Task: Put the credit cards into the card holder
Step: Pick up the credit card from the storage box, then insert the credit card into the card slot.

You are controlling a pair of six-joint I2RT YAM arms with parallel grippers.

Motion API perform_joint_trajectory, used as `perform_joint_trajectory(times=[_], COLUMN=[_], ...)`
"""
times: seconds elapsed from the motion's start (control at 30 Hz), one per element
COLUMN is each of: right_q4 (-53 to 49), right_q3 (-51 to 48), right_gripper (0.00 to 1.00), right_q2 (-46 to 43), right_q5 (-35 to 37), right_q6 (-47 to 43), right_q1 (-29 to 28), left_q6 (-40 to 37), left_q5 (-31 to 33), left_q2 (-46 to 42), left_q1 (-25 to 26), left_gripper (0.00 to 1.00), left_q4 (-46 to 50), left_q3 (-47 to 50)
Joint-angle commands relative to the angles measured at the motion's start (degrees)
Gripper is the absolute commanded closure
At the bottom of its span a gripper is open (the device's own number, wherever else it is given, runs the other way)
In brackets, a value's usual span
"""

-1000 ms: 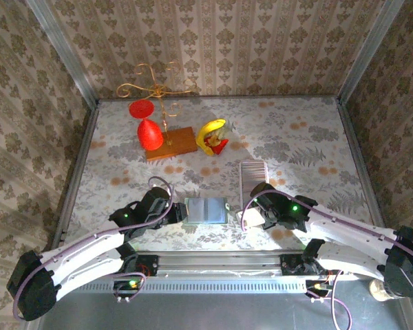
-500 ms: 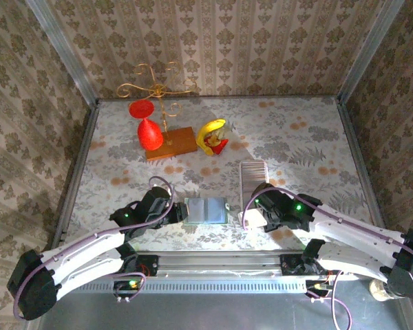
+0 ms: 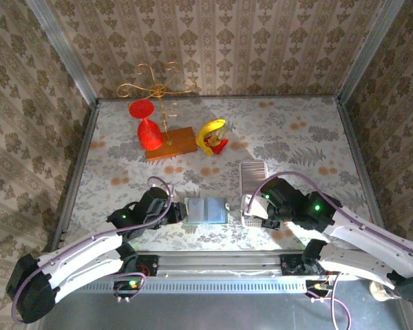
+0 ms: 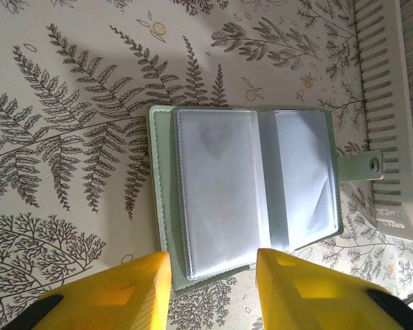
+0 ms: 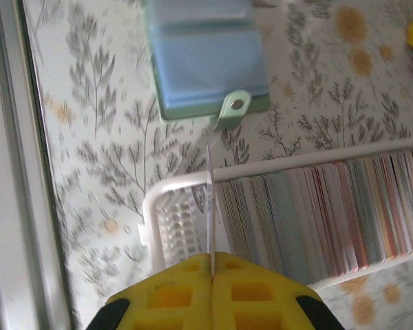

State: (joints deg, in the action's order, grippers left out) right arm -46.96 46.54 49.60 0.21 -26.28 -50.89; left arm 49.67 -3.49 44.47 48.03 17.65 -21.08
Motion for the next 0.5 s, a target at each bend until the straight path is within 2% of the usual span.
perform_joint_trajectory(times=[0.0,0.07,0.23,0.33,0.47], right_q4=[1.3,3.11,2.17,2.39,5.56], right_q3=[4.08,5.81,11.27,12.33,10.44], right_gripper=[1.0,1.0,1.0,1.0,1.0], right_q2=[-0.22,0.55,4.5,6.73,8.66], right_q5=[-2.53,-1.12,2.79,0.01,-2.45], right_q6=[20.18,30.96,46.02,58.74,71.24], right_q1=[-0.32,-0.01,0.26,2.4,3.5], left_q6=[-0.83,-0.41,-0.52,-0.5,0.6], left_q5=[-0.55,-0.47,-0.78,-0.77,-1.21], left_q2=[-1.18,-1.48,-1.49,-1.49,-1.91], left_q1=[0.41,0.48,0.44,0.4,0.49], left_gripper=[0.62,0.63,0.63,0.64,0.66], left_q4=[1.51,1.21,2.17,2.94,2.62], left_q3=[-2.3,-2.06,-2.73,-3.21,-3.92])
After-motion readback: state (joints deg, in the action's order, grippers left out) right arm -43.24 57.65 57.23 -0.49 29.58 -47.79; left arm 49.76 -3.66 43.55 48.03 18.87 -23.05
